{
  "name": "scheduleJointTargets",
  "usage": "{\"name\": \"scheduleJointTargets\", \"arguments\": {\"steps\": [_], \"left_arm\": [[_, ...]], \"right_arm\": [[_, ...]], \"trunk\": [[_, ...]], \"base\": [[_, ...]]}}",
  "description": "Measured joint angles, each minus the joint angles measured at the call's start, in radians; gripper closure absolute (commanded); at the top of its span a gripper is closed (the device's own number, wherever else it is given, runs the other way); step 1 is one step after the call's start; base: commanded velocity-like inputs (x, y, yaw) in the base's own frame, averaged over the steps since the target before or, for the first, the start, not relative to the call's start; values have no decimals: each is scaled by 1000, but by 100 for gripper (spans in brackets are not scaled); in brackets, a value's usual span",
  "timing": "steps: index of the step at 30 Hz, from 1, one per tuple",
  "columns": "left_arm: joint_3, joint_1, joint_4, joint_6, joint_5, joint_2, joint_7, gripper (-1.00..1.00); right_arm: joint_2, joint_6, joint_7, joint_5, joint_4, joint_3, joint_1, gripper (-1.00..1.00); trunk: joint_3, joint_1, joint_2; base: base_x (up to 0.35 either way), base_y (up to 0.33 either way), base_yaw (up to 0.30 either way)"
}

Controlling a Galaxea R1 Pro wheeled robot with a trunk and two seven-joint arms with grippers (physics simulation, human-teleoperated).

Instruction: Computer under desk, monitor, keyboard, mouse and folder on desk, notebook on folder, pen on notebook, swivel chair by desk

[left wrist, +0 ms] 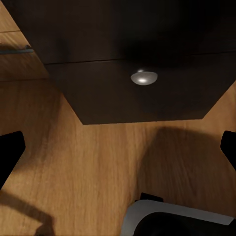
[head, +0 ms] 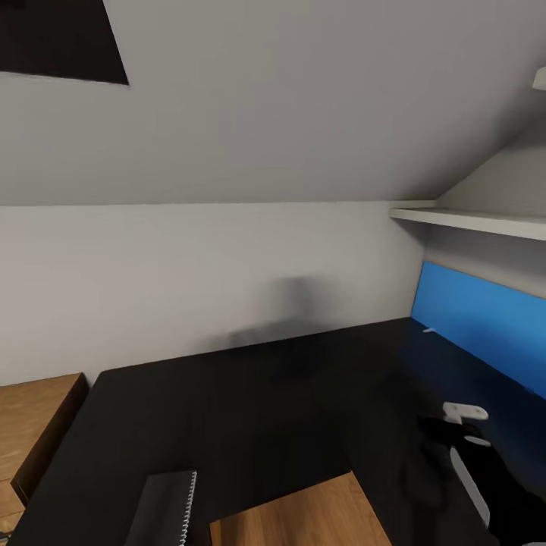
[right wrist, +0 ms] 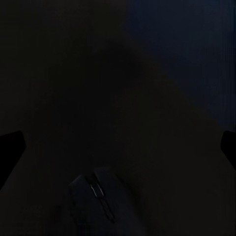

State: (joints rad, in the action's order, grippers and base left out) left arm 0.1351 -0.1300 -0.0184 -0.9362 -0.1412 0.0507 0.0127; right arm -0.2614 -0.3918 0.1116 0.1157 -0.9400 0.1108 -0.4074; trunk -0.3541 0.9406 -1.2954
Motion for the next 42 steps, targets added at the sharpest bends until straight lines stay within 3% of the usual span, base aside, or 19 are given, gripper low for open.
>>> {"name": "scheduleJointTargets", "arguments": {"steps": [4,11,23,42], "left_arm": [[0,0,0,0,0,0,0,-100],[0,0,0,0,-1,0,0,-100],[1,0,0,0,-2,12,-1,-100],[0,0,-1,-1,-1,18,-1,-100]], "right_arm": [[-8,14,0,-8,62,-3,-47,-100],[-13,28,1,-68,113,-4,-80,-100],[-10,60,-69,-75,198,-8,-83,-100],[-11,60,-96,-75,213,-10,-83,-100]], "trunk": [[0,0,0],[0,0,0],[0,0,0],[0,0,0]], "base": [[0,0,0],[0,0,0],[0,0,0],[-5,0,0]]}}
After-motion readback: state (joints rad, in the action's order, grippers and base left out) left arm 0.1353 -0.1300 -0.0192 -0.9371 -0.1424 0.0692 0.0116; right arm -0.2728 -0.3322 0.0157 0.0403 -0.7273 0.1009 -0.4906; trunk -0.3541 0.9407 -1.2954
